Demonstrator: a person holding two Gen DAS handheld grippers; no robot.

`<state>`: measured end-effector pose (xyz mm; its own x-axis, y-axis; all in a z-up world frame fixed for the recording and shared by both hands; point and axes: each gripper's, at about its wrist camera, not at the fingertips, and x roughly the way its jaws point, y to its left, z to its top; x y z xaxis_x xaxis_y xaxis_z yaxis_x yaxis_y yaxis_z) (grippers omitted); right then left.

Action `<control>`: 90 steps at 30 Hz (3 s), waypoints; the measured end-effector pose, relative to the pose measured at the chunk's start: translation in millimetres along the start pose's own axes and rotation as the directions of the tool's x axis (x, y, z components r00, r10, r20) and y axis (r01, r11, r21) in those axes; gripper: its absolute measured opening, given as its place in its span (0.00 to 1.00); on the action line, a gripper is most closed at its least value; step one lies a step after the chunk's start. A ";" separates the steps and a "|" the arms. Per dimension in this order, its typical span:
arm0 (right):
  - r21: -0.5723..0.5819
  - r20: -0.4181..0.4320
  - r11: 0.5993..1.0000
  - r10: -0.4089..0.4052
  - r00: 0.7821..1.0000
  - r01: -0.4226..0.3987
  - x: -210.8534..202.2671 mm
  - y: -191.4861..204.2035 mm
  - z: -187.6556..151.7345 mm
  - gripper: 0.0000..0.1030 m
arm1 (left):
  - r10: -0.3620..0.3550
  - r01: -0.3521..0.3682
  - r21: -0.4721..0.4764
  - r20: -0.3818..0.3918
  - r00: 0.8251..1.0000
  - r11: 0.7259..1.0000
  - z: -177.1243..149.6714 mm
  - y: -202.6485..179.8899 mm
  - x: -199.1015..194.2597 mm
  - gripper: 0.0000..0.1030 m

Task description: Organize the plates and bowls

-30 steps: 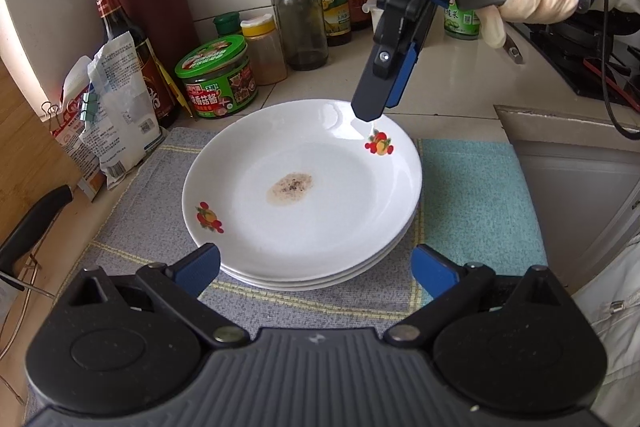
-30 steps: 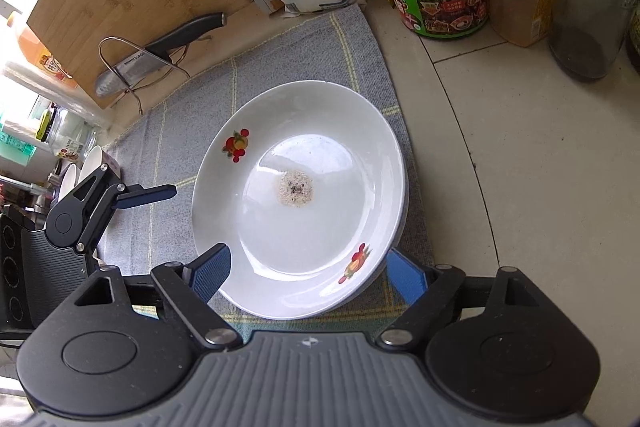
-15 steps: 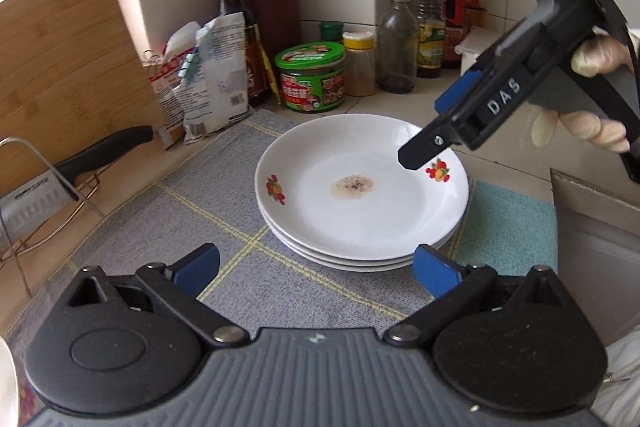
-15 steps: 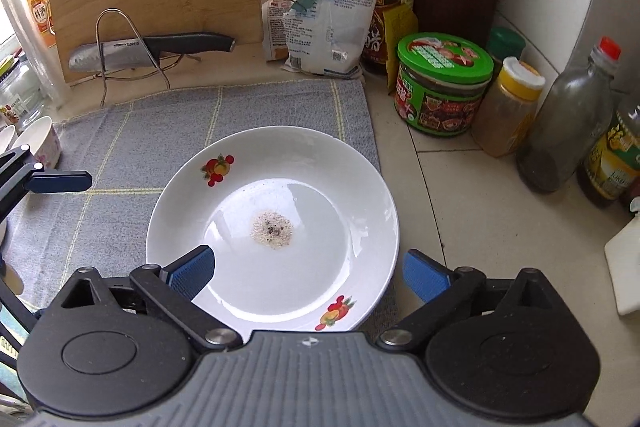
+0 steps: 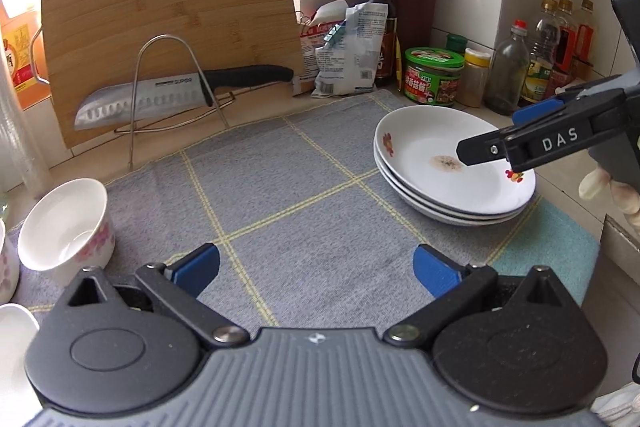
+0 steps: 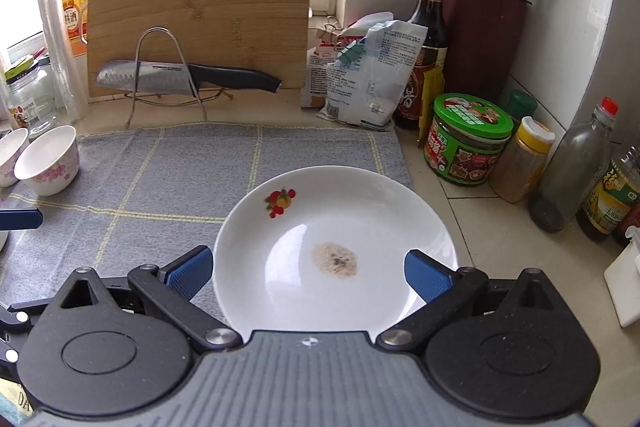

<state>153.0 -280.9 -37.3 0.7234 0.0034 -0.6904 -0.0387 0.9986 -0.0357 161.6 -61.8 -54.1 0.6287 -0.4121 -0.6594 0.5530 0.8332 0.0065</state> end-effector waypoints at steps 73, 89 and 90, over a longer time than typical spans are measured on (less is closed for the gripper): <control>-0.670 -0.302 0.530 0.446 0.843 -0.521 42.8 346.4 6.3 0.83 | -0.211 0.248 0.419 -0.132 0.968 0.874 -93.2 225.0 -72.8 0.82; -0.675 -0.302 0.524 0.446 0.843 -0.519 25.2 335.9 7.6 0.83 | -0.198 0.232 0.426 -0.124 0.972 0.875 -85.8 209.4 -87.9 0.82; -0.679 -0.297 0.523 0.447 0.844 -0.516 22.6 333.1 7.1 0.83 | -0.197 0.230 0.425 -0.121 0.973 0.876 -85.0 206.9 -89.0 0.82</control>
<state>161.4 52.2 -59.7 0.3881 0.4338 -0.8131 -0.8614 0.4845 -0.1527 173.5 178.5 -58.0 0.4369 -0.5202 -0.7338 0.8609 0.4783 0.1735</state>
